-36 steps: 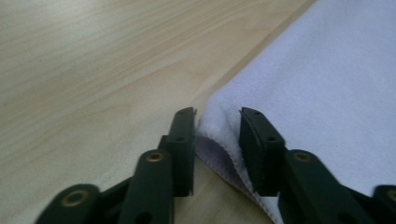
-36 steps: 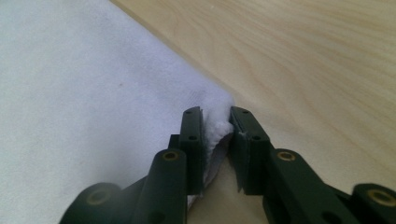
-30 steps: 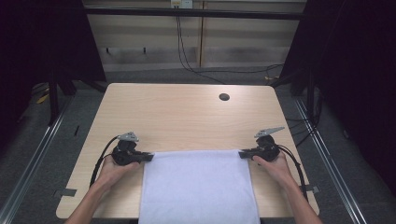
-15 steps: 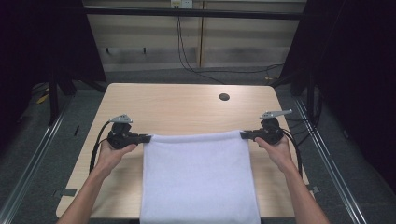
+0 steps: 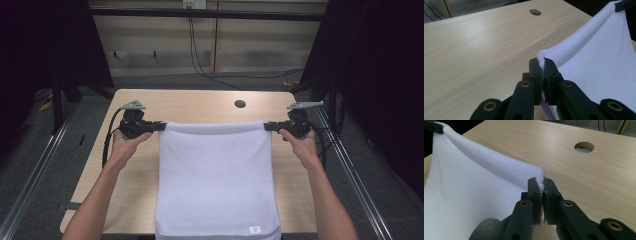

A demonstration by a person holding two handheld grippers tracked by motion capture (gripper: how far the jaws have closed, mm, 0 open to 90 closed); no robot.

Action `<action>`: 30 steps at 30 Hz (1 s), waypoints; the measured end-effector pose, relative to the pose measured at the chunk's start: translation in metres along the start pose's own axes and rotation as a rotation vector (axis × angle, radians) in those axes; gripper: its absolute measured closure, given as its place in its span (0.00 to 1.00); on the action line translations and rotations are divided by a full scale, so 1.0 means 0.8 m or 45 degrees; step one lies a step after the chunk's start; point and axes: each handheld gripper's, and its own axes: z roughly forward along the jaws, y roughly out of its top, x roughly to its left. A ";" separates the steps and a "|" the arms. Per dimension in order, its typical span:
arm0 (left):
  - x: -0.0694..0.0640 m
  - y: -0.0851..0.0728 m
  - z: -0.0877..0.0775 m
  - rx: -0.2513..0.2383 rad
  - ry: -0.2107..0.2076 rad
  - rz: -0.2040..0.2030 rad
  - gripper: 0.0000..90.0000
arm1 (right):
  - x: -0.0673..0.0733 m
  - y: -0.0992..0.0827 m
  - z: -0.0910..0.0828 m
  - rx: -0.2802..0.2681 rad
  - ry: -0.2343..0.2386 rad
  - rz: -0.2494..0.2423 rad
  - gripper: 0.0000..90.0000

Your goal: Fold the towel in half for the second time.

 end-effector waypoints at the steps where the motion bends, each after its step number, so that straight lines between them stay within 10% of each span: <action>1: 0.001 0.005 0.001 -0.001 0.002 0.004 0.96 | -0.002 0.003 0.000 -0.004 -0.009 0.001 0.95; 15: 0.000 0.047 -0.009 -0.102 0.031 0.043 0.96 | -0.011 0.050 -0.013 -0.103 -0.057 -0.007 0.96; 30: -0.070 -0.054 -0.069 -0.061 -0.093 0.138 0.96 | 0.057 -0.044 -0.066 -0.075 0.093 -0.154 0.96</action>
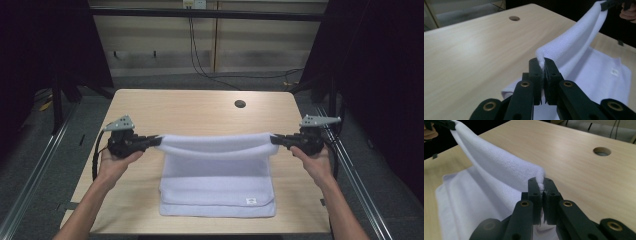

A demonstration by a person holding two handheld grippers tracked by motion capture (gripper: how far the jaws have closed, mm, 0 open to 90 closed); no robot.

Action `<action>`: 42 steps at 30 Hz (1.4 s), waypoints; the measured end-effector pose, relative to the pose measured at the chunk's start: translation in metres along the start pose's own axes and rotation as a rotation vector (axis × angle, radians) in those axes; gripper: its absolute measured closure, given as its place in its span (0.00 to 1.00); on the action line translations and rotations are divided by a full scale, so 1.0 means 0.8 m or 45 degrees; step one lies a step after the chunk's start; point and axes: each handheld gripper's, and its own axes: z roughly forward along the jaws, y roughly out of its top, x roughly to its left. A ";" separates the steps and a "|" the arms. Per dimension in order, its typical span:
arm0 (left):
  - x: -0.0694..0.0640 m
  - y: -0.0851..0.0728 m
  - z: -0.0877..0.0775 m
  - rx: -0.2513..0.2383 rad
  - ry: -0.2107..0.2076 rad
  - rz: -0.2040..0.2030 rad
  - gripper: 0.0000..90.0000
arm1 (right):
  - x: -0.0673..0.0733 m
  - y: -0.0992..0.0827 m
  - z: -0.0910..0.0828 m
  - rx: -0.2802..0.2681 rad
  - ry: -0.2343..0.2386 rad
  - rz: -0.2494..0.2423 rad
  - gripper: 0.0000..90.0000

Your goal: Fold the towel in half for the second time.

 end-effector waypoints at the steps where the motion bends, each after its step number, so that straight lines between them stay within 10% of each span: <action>1: -0.007 -0.008 -0.003 0.009 -0.014 0.008 0.96 | 0.006 -0.005 -0.003 0.006 0.005 -0.005 0.95; 15: -0.070 -0.118 -0.007 0.357 -0.184 0.008 0.83 | 0.079 -0.127 -0.014 0.250 0.193 0.029 0.87; 21: -0.073 -0.128 -0.018 0.328 -0.242 -0.053 0.72 | 0.084 -0.146 -0.024 0.258 0.197 0.068 0.77; 30: -0.023 -0.123 -0.057 -0.030 0.105 -0.280 0.46 | 0.066 -0.134 -0.053 -0.091 -0.057 0.146 0.55; 34: -0.013 -0.132 -0.060 -0.050 0.208 -0.274 0.44 | 0.052 -0.143 -0.063 -0.135 -0.139 0.218 0.51; 37: -0.015 -0.138 -0.059 -0.031 0.248 -0.194 0.41 | 0.044 -0.148 -0.063 -0.114 -0.182 0.225 0.50; 42: -0.015 -0.140 -0.052 0.014 0.168 -0.196 0.36 | 0.033 -0.151 -0.054 -0.090 -0.269 0.232 0.43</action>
